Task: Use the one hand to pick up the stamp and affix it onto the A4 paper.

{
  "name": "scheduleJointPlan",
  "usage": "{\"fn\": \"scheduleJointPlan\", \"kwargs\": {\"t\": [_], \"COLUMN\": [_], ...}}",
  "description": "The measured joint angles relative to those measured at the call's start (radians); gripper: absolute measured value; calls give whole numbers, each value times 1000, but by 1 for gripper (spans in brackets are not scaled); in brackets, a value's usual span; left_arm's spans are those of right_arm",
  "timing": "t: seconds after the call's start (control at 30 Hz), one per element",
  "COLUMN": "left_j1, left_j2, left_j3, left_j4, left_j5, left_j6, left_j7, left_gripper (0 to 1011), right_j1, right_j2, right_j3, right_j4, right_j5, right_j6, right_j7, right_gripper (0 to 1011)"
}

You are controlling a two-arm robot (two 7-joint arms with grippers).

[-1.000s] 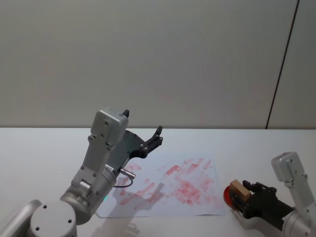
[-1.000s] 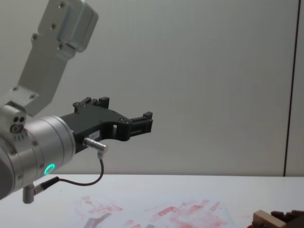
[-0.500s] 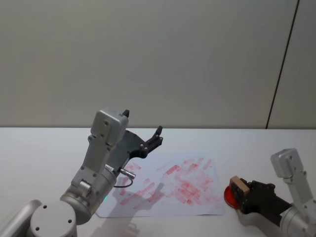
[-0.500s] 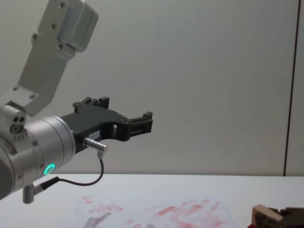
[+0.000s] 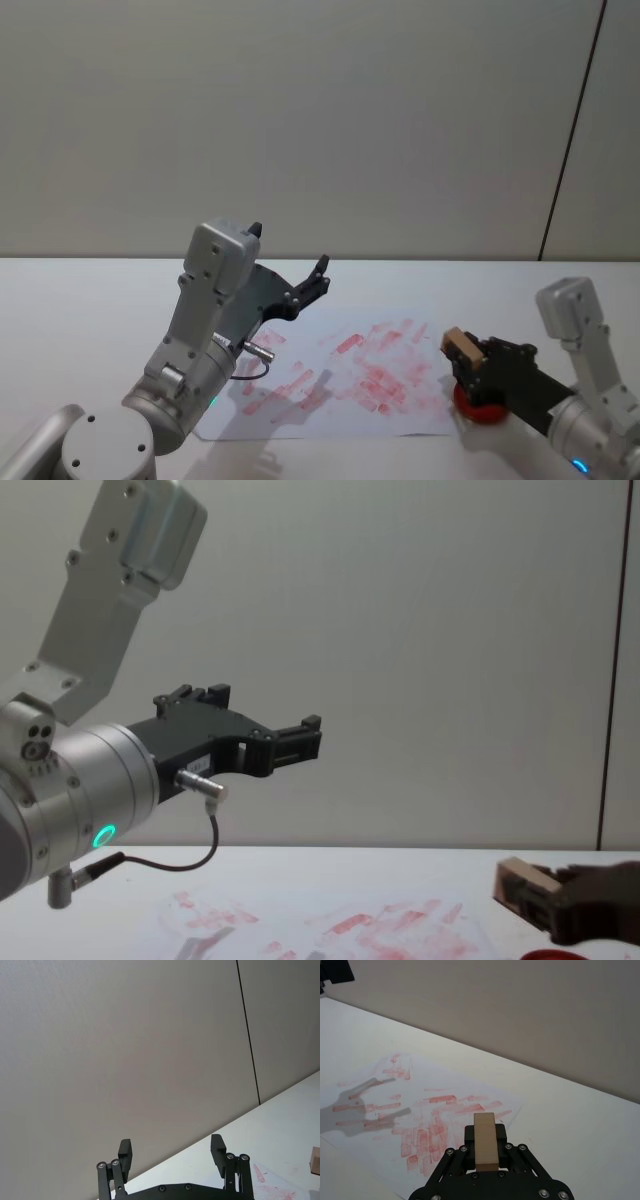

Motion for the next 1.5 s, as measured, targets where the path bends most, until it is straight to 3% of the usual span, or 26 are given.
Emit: {"fn": "scheduleJointPlan", "kwargs": {"t": [0.3,0.77,1.5], "left_j1": [0,0,0], "left_j2": [0,0,0], "left_j3": [0,0,0], "left_j4": [0,0,0], "left_j5": [0,0,0], "left_j6": [0,0,0], "left_j7": [0,0,0], "left_gripper": [1002,1002,1002], "right_j1": [35,104,152], "right_j2": [-36,-91,-126], "right_j3": [-19,-43,-60], "right_j4": [30,156,266], "right_j5": [-24,-63,-101], "right_j6": [-18,-27,-9], "right_j7": [3,-10,-13], "right_gripper": [218,218,218]}}
